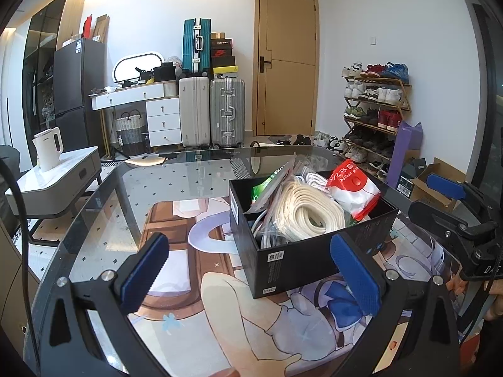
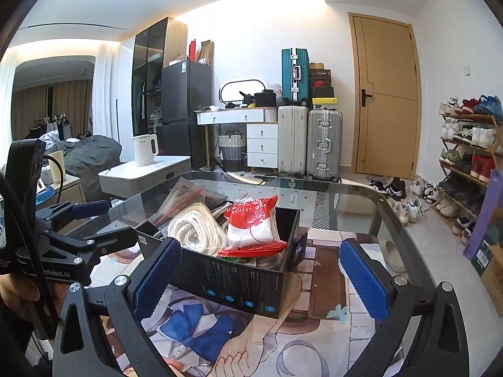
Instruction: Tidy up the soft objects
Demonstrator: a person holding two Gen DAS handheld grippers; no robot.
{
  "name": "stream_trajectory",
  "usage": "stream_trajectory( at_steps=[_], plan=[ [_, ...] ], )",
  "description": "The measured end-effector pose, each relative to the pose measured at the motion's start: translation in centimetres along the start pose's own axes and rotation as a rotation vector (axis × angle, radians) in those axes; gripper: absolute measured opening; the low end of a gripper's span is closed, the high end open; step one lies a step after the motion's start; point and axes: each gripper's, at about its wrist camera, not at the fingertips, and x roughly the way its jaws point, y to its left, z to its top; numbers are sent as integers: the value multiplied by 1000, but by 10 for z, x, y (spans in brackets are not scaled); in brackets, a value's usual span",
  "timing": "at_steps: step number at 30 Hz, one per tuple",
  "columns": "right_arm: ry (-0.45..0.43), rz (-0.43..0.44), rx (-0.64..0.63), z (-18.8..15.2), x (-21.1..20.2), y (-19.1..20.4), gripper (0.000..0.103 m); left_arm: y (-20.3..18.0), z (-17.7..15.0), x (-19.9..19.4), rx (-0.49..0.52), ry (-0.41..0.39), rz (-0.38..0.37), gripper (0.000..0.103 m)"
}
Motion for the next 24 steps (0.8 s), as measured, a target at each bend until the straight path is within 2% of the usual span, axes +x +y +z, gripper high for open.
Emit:
stream_trajectory(
  at_steps=[24],
  plan=[
    [-2,-2,5,-1,-1,-1,102,1,0,0,-2,8,-7,103]
  ],
)
